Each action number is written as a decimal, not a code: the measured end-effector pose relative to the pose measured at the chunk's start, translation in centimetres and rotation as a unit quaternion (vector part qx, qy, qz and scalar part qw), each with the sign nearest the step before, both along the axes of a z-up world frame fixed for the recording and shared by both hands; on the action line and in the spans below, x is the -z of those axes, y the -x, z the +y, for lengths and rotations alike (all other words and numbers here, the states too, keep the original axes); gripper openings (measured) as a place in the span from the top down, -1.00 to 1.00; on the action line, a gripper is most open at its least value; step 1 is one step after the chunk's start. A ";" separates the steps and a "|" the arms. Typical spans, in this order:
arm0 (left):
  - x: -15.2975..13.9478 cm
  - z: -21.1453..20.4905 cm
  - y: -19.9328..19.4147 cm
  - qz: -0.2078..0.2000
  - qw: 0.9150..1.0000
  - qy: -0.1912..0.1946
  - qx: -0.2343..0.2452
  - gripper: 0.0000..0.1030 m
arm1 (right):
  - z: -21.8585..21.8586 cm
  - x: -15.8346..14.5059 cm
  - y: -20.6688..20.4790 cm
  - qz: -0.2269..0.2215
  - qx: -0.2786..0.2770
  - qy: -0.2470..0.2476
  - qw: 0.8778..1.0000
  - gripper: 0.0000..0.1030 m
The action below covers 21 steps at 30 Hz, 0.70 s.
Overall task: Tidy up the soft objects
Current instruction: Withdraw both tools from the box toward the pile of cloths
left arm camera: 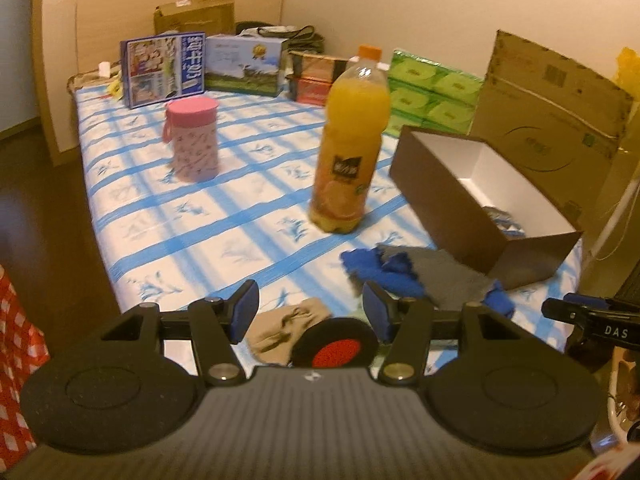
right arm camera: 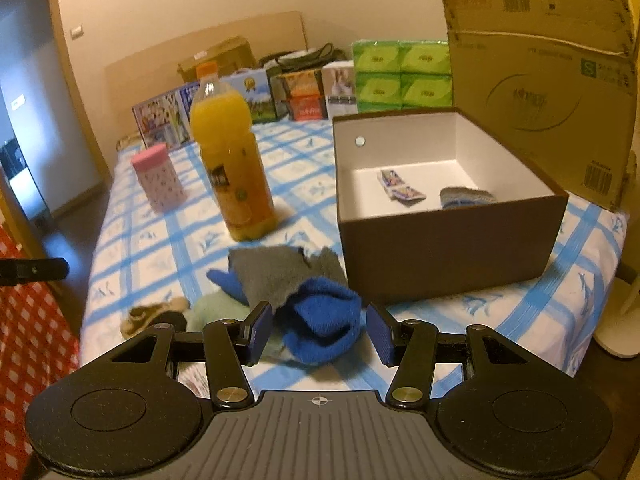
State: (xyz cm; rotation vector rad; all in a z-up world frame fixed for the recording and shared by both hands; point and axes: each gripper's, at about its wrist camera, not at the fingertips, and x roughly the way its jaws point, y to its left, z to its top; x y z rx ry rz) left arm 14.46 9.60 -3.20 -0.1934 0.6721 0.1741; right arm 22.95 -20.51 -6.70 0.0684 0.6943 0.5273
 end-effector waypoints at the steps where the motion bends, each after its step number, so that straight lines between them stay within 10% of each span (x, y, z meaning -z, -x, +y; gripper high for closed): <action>1: 0.3 0.2 0.0 0.005 1.000 0.000 -0.002 -0.04 | 0.1 0.3 0.0 0.001 -0.002 0.003 1.000 -0.02; 21: 8.4 -1.6 -3.6 0.083 0.994 -0.005 0.072 -0.27 | 1.6 4.4 -1.7 0.037 -0.007 0.030 0.999 -0.31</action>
